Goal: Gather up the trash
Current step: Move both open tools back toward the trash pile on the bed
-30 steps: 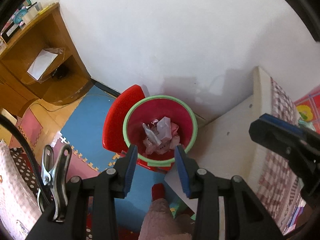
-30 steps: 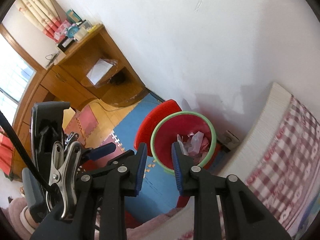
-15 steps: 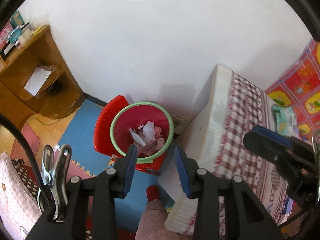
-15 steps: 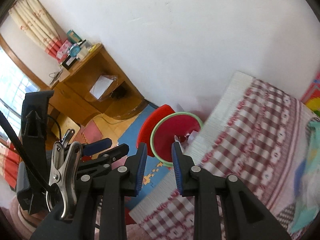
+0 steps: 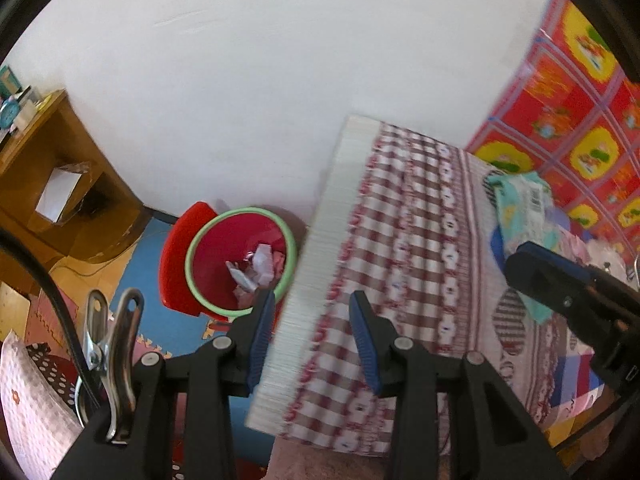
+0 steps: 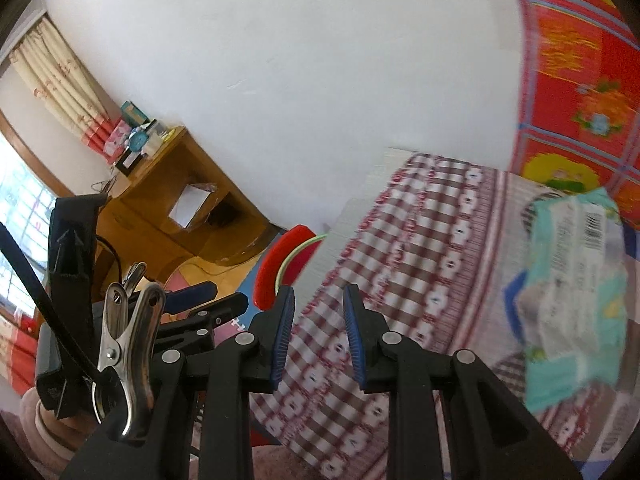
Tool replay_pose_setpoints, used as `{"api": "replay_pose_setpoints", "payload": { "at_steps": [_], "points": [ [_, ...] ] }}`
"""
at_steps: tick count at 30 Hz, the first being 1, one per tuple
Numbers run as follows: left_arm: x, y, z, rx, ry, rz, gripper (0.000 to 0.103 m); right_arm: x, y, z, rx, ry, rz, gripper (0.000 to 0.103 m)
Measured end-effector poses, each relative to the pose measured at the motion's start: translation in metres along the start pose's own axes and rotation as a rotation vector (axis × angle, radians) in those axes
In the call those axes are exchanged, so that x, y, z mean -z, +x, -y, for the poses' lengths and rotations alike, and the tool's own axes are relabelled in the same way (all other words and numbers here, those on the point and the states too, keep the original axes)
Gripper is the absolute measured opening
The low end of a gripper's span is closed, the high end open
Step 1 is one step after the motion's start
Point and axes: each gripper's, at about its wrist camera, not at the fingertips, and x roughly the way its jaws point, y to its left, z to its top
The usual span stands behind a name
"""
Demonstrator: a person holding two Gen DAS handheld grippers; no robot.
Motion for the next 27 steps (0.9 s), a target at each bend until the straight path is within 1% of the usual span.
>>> {"api": "replay_pose_setpoints", "payload": {
  "at_steps": [6,13,19,27],
  "points": [
    [0.005,-0.004,0.039,0.022,0.028,-0.008,0.04,0.017,-0.034,0.028,0.014,0.02,0.029,0.026],
    [0.01,-0.008,0.098,0.047,0.09,0.0,0.04,0.034,-0.074,0.067,0.039,0.049,0.07,0.026],
    [0.013,-0.009,0.148,0.08,0.14,-0.002,0.04,0.055,-0.103,0.104,0.077,0.089,0.083,0.026],
    [0.018,-0.011,0.195,0.116,0.216,-0.012,0.04,0.08,-0.135,0.146,0.139,0.157,0.102,0.026]
  ]
}}
